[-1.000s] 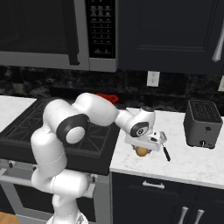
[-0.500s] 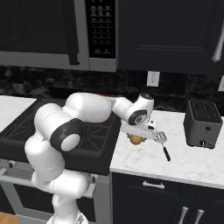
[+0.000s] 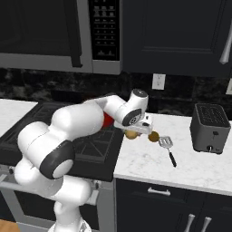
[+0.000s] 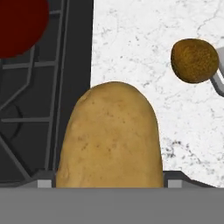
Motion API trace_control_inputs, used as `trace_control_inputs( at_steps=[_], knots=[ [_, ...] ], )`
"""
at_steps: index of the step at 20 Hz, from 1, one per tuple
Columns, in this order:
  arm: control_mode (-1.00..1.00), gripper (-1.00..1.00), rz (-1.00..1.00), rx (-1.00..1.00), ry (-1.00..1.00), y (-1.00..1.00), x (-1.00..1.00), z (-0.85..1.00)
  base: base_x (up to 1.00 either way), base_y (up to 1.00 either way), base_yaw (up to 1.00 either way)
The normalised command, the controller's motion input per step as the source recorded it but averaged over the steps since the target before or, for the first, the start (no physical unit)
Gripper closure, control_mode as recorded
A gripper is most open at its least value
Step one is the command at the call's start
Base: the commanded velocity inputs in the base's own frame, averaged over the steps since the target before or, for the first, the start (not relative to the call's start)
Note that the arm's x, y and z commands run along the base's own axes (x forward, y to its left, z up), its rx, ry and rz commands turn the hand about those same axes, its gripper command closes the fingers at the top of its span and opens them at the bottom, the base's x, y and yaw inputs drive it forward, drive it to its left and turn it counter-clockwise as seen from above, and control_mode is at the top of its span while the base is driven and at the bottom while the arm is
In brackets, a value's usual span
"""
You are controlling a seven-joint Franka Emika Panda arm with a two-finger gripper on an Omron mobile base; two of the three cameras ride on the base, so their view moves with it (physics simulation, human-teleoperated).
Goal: Put the potato and avocado in the pot. Retrieve the spatula and lightly stir the vegetables in the pot.
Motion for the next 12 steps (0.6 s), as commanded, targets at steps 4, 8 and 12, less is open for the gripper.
trace_control_inputs(
  at_steps=[4, 8, 12],
  knots=[
    [-1.0, 1.0, 0.0, 0.0, -0.34, 0.88, 0.34, 0.98, 0.0, 0.0, 0.0],
    [-1.0, 1.0, 0.0, 0.0, -0.19, 0.98, 0.61, 0.86, 0.0, 0.0, 0.0],
    [-1.0, 1.0, 0.0, 0.0, -0.08, 0.85, 0.7, 0.3, 0.0, 0.0, 0.0]
  ],
)
